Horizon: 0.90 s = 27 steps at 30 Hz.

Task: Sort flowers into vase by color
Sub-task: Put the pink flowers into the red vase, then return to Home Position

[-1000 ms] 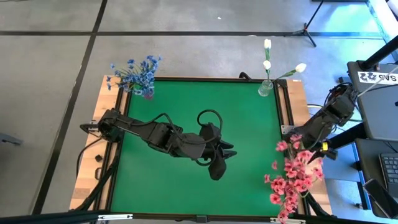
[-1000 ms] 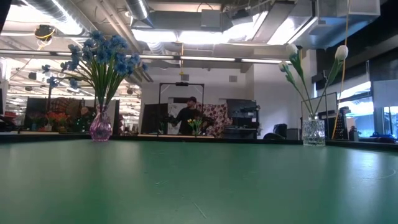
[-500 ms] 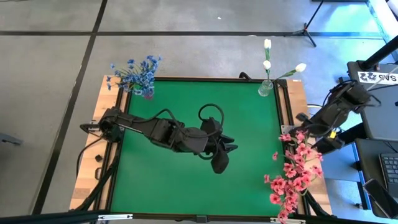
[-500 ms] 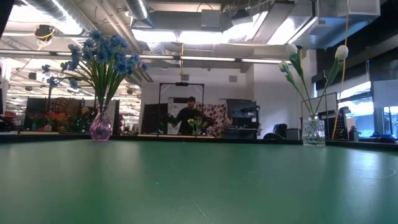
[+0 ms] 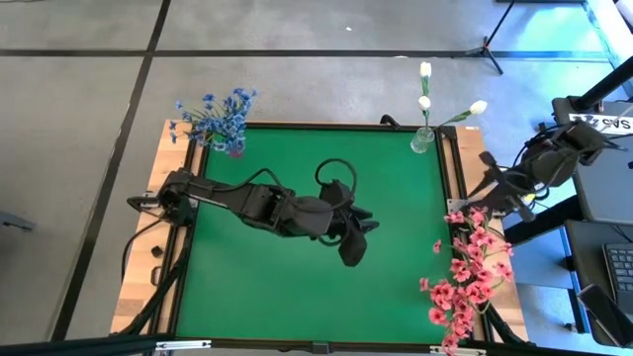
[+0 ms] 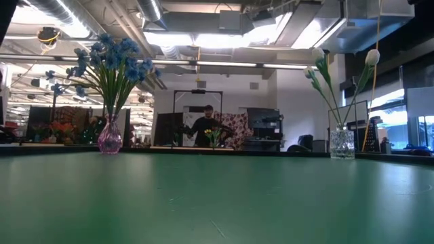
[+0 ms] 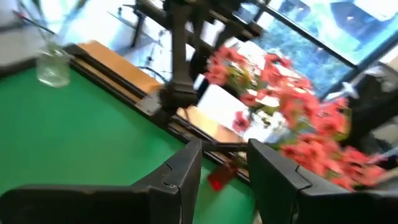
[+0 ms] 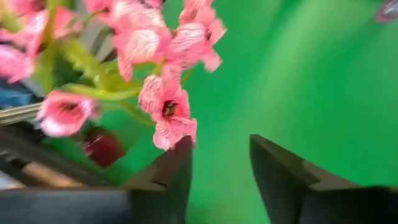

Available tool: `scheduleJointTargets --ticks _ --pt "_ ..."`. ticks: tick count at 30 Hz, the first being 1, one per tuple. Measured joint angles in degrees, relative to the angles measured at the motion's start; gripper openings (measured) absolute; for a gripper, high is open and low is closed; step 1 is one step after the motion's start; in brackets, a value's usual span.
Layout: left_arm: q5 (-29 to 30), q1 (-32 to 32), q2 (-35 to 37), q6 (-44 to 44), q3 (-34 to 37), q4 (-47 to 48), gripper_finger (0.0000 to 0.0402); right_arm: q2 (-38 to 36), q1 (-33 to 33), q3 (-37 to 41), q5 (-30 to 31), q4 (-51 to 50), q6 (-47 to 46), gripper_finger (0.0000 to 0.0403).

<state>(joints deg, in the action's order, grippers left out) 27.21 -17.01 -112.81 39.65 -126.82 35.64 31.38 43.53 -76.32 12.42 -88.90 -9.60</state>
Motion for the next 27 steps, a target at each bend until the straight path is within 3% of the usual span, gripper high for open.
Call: scheduleJointTargets --ticks 5,9,15,21,24,27 --pt "1.2 3.1 0.0 -3.1 0.0 3.1 0.0124 1.2 0.0 2.5 7.1 5.6 0.9 0.0070" --pt "-2.8 6.6 0.0 -6.2 0.0 6.0 0.0124 1.1 0.0 5.6 11.9 13.1 0.9 0.0010" --pt "-9.5 11.7 0.0 -12.8 0.0 5.4 0.0124 1.4 -0.1 11.2 13.3 26.4 0.7 0.0024" --pt "-13.7 13.9 0.0 -19.0 0.0 2.4 0.0124 3.5 -0.1 13.9 18.0 35.9 -0.3 0.0004" --pt "-13.9 14.2 0.0 -20.1 0.0 2.8 0.0124 5.8 -1.4 13.9 17.6 40.1 0.8 0.0008" --pt "-13.8 14.2 0.0 -20.8 0.0 2.8 0.0124 8.3 -5.4 13.9 13.5 42.3 0.9 0.0007"
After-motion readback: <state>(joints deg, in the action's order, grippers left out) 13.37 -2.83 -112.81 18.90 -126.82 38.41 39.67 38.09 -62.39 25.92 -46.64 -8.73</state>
